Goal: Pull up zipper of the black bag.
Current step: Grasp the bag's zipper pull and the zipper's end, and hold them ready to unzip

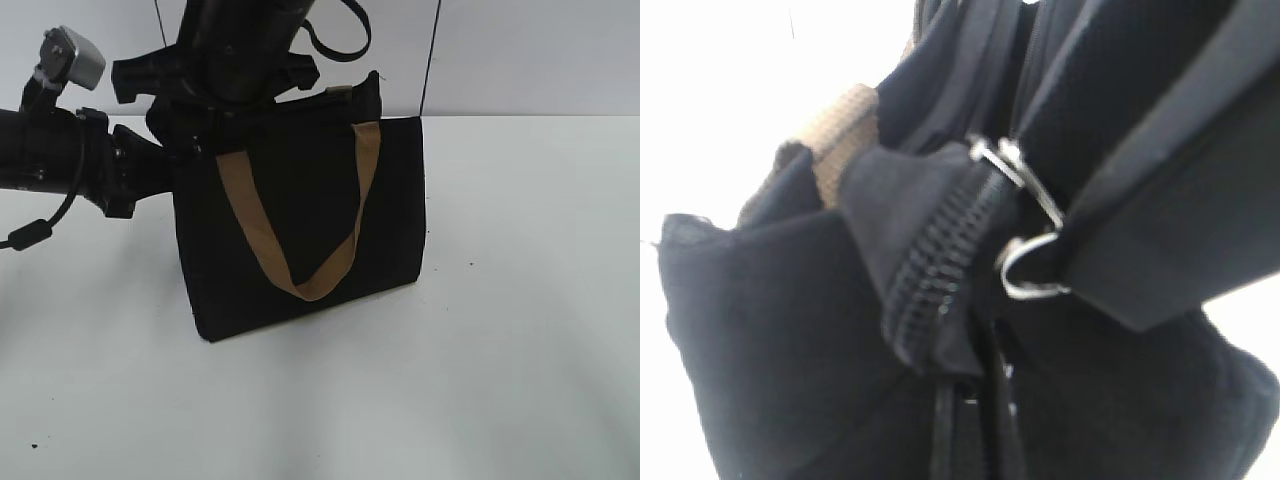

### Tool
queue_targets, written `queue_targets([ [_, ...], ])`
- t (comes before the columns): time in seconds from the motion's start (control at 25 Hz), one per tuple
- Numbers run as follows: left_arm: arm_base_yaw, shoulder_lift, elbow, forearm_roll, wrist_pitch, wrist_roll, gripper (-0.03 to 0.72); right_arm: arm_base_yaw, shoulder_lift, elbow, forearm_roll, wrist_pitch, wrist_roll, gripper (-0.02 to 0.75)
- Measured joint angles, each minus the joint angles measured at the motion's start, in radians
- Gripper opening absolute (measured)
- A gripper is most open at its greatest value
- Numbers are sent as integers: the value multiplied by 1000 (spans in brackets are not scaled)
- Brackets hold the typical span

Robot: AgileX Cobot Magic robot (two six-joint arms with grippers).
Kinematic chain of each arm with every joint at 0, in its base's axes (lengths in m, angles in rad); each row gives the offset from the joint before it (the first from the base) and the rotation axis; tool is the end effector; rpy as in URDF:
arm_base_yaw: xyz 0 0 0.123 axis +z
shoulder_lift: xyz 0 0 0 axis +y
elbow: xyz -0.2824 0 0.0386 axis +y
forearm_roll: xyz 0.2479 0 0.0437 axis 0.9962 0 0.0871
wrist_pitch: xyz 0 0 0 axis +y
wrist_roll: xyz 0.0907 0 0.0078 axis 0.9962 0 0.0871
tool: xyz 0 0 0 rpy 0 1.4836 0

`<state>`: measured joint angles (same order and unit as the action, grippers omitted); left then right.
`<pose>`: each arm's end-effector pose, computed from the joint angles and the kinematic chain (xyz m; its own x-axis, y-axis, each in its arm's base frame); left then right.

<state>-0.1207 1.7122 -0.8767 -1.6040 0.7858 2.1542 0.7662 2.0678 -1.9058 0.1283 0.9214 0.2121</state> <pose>0.3151 -0.1031 0.2005 -0.2451 0.3938 -0.8859 0.8614 0.5079 -0.0126 0.3320 0.3324 0.2801 -0.7868 -0.3624 -0.4996 -0.5270 0.8158 0.2381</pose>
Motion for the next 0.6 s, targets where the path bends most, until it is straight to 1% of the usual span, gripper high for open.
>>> queue_targets([
  [0.44,0,0,0,0,15,0,31,0,7,0,-4,0,2,289],
  [0.6,0,0,0,-5,18,0,30,0,7,0,1,-5,2,207],
])
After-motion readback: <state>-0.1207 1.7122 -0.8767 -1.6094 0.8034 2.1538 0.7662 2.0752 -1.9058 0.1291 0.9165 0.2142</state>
